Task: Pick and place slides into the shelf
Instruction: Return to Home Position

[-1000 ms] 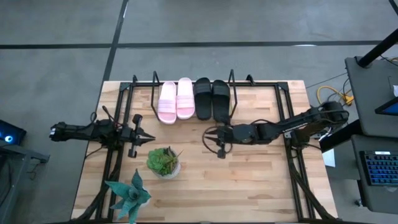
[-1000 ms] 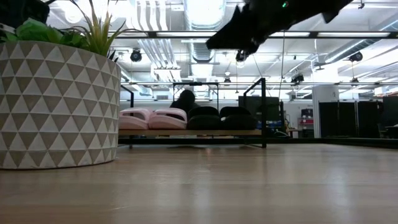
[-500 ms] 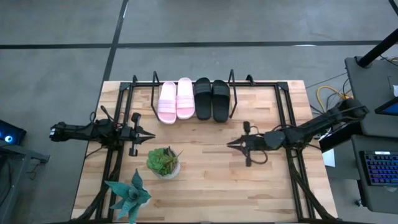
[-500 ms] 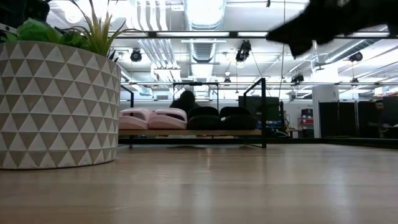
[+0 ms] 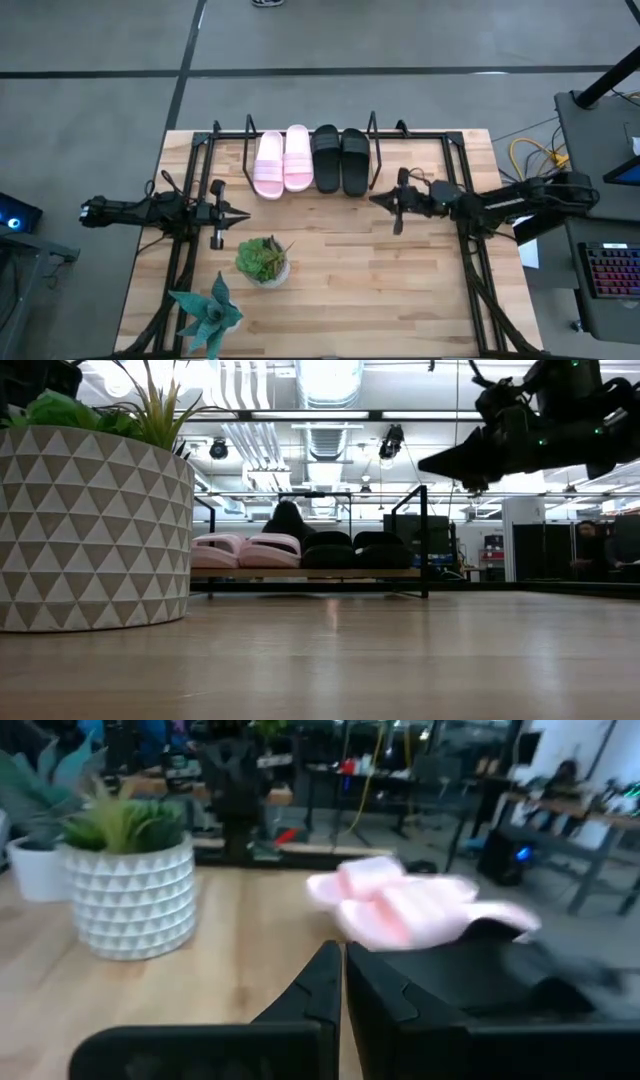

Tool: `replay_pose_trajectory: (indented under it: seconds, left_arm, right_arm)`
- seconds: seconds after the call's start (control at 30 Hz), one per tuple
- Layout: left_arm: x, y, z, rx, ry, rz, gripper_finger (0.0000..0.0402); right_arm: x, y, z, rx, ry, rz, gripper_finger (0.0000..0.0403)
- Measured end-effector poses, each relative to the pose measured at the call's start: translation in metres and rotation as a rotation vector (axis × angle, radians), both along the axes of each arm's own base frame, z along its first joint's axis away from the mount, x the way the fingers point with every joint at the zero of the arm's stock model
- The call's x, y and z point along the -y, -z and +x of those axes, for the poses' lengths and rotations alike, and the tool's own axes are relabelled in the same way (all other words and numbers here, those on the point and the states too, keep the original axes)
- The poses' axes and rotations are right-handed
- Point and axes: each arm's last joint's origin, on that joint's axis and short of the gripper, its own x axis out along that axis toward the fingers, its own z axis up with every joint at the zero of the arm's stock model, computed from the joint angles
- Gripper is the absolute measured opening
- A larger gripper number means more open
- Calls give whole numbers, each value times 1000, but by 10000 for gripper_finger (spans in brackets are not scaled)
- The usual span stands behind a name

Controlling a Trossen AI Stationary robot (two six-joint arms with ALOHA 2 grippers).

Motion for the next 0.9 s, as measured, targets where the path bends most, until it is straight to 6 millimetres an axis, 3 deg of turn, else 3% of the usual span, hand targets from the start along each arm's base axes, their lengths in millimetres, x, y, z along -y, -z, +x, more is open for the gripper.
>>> replay_pose_trajectory:
  seconds: [0.17,0.33,0.5,0.9]
  left_arm:
    - [-1,0,0,-2,-20,0,11]
    - [-1,1,0,-7,-31,-3,11]
    - [-1,2,0,-9,-41,-3,11]
    - [-1,4,0,-19,-50,-4,11]
  right_arm:
    - [5,-7,-16,-17,31,-24,8]
    - [0,-13,-37,-51,13,27,8]
    - [-9,-21,-57,18,-35,8,8]
    - [-18,0,-87,57,-105,66,8]
